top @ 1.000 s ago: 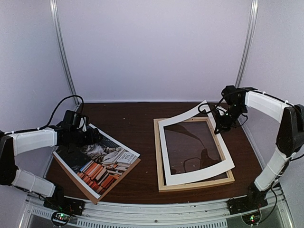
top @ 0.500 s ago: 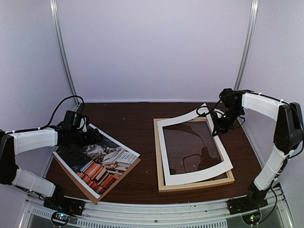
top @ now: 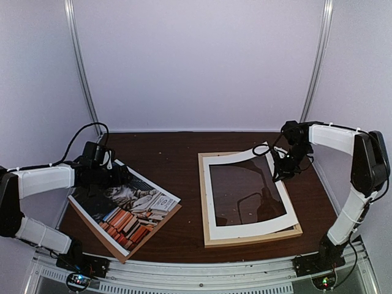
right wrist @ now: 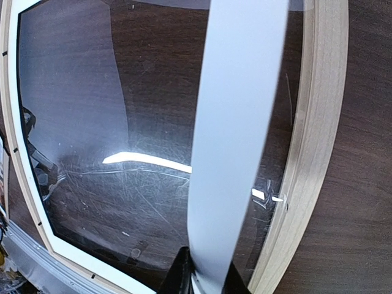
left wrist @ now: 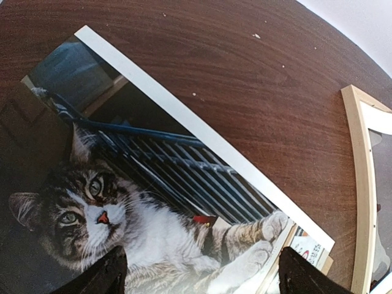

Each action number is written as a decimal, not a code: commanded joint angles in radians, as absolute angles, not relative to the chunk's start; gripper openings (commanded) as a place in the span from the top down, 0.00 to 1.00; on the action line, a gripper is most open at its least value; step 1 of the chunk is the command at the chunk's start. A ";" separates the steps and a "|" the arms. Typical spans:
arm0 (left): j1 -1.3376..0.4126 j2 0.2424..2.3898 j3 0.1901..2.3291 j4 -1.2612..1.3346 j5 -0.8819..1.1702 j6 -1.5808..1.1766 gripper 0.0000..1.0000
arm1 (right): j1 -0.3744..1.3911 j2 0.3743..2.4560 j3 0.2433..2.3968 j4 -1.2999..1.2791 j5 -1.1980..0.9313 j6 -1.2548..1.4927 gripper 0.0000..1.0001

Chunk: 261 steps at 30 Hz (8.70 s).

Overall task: Put the photo into the frame
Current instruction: Place the mat board on the glass panel, then pick up the photo from the backboard, then turn over the photo.

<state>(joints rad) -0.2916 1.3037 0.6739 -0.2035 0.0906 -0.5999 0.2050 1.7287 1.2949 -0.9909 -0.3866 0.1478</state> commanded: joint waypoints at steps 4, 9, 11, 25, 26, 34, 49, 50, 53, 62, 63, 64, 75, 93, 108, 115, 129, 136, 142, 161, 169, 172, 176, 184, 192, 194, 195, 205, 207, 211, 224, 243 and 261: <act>-0.304 1.310 0.703 -0.190 0.083 -0.595 0.14 | 0.209 1.743 1.299 -0.983 -0.350 0.155 0.76; -0.304 1.308 0.704 -0.191 0.080 -0.594 0.14 | 0.209 1.749 1.297 -0.983 -0.333 0.155 0.69; -0.304 1.308 0.704 -0.191 0.082 -0.594 0.14 | 0.209 1.756 1.299 -0.983 -0.323 0.155 0.65; -0.304 1.299 0.701 -0.198 0.072 -0.589 0.14 | 0.209 1.777 1.304 -0.980 -0.249 0.155 0.41; -0.304 1.299 0.701 -0.199 0.073 -0.589 0.14 | 0.209 1.777 1.304 -0.980 -0.245 0.154 0.40; -0.304 1.296 0.702 -0.209 0.063 -0.583 0.14 | 0.209 1.767 1.316 -0.977 -0.205 0.161 0.38; -0.299 1.298 0.778 -0.412 -0.104 -0.555 0.07 | 0.402 1.712 1.345 -0.814 -0.247 0.187 0.35; -0.298 1.299 0.779 -0.427 -0.114 -0.558 0.06 | 0.429 1.723 1.359 -0.800 -0.253 0.190 0.35; -0.285 1.292 0.778 -0.493 -0.163 -0.562 0.03 | 0.519 1.774 1.410 -0.737 -0.301 0.205 0.34; -0.158 1.217 0.693 -0.569 -0.163 -0.628 0.02 | 0.750 2.030 1.645 -0.593 -0.451 0.255 0.32; -0.144 1.212 0.687 -0.579 -0.163 -0.638 0.02 | 0.769 2.058 1.666 -0.574 -0.465 0.266 0.32; -0.128 1.206 0.679 -0.589 -0.165 -0.650 0.02 | 0.787 2.088 1.684 -0.551 -0.479 0.279 0.32; -0.009 1.125 0.605 -0.648 -0.178 -0.725 0.02 | 0.874 2.325 1.870 -0.486 -0.506 0.370 0.34; 0.011 1.201 0.471 -0.420 -0.003 -0.787 0.09 | 0.895 2.395 1.910 -0.531 -0.560 0.470 0.50; 0.010 1.320 0.467 -0.237 0.158 -0.765 0.20 | 0.894 2.328 1.806 -0.455 -0.555 0.564 0.55; 0.011 1.330 0.460 -0.156 0.217 -0.765 0.23 | 0.889 2.299 1.749 -0.399 -0.560 0.600 0.59; 0.011 1.360 0.464 -0.077 0.274 -0.768 0.25 | 0.879 2.270 1.695 -0.331 -0.572 0.652 0.68; 0.011 1.367 0.452 -0.060 0.269 -0.767 0.26 | 0.871 2.239 1.662 -0.306 -0.567 0.681 0.72; 0.011 1.355 0.451 -0.064 0.258 -0.763 0.26 | 0.869 2.221 1.643 -0.319 -0.547 0.689 0.74; 0.009 1.336 0.446 -0.068 0.251 -0.758 0.25 | 0.865 2.218 1.555 -0.142 -0.630 0.826 0.82; 0.009 1.329 0.445 -0.068 0.252 -0.756 0.25 | 0.864 2.226 1.558 -0.112 -0.652 0.841 0.86; 0.009 1.325 0.445 -0.069 0.252 -0.756 0.25 | 0.863 2.227 1.559 -0.100 -0.663 0.845 0.90; 0.009 1.312 0.446 -0.074 0.255 -0.755 0.24 | 0.862 2.215 1.564 -0.108 -0.666 0.836 1.00; 0.009 1.267 0.448 -0.059 0.307 -0.758 0.12 | 0.826 2.118 1.563 -0.158 -0.646 0.788 1.00; -0.034 1.261 0.439 0.046 0.390 -0.764 0.07 | 0.779 2.013 1.561 -0.181 -0.652 0.750 1.00; -0.057 1.279 0.439 0.082 0.418 -0.767 0.07 | 0.765 1.995 1.559 -0.185 -0.655 0.746 1.00; -0.068 1.292 0.441 0.100 0.435 -0.769 0.06 | 0.758 1.988 1.558 -0.189 -0.655 0.746 1.00; -0.274 1.428 0.526 0.168 0.459 -0.789 0.06 | 0.691 1.848 1.460 -0.365 -0.553 0.654 1.00; -0.298 1.460 0.535 0.190 0.461 -0.807 0.06 | 0.675 1.817 1.429 -0.406 -0.537 0.635 1.00; -0.345 1.519 0.567 0.200 0.448 -0.819 0.06 | 0.639 1.765 1.377 -0.509 -0.482 0.578 1.00; -0.523 1.683 0.787 0.112 0.390 -0.788 0.06 | 0.529 1.663 1.207 -0.692 -0.282 0.456 1.00; -0.658 1.888 0.968 0.139 0.461 -0.869 0.07 | 0.491 1.631 1.130 -0.740 -0.137 0.439 1.00; -0.673 1.976 0.962 0.435 0.578 -1.002 0.59 | 0.491 1.625 1.106 -0.691 -0.195 0.458 1.00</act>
<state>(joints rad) -0.6682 1.9827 0.9691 0.3302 0.5564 -0.9874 0.4965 1.6527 1.1191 -0.7147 -0.1871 0.4515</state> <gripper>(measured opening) 0.466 0.007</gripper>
